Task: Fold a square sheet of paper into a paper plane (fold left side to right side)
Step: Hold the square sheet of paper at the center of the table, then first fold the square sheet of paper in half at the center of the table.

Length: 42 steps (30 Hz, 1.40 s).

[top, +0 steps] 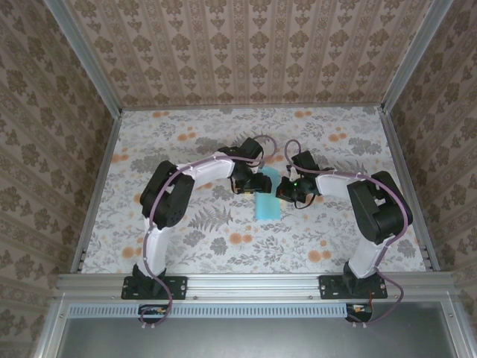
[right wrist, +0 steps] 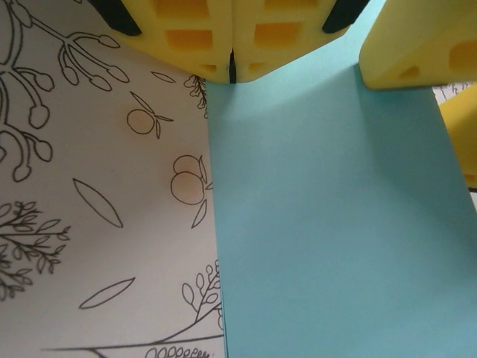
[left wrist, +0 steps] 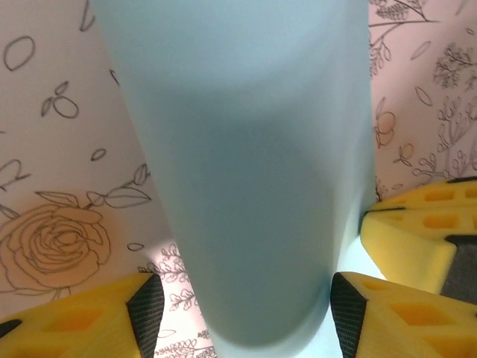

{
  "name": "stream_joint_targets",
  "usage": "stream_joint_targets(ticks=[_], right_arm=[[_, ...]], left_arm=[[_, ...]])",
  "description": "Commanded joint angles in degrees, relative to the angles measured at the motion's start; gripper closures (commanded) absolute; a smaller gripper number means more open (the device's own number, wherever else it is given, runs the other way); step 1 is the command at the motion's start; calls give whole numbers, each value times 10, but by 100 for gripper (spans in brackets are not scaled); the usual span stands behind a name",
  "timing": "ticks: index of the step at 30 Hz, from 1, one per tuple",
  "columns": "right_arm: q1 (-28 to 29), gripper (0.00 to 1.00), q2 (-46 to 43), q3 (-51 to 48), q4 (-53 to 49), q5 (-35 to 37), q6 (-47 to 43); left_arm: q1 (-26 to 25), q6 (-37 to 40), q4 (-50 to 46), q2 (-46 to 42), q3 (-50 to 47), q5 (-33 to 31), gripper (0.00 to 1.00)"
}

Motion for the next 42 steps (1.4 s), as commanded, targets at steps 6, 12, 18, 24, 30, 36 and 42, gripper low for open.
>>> stream_joint_targets(ticks=[6,12,18,24,30,36,42], right_arm=[[8,96,33,-1,-52,32,-11],[7,96,34,1,-53,32,-12],[9,96,33,4,-59,33,-14],[8,96,34,7,-72,38,-19],[8,96,36,11,-84,43,-25],[9,96,40,16,-97,46,-31],[9,97,42,16,-107,52,-35]], left_arm=[[4,9,69,-100,-62,4,38],[4,-6,141,-97,-87,87,64],[4,-25,179,-60,-91,130,78],[6,-18,173,-34,-97,119,82],[8,-12,169,-21,-112,102,86],[13,-7,169,-14,-124,95,88],[20,1,161,-16,-138,81,89]])
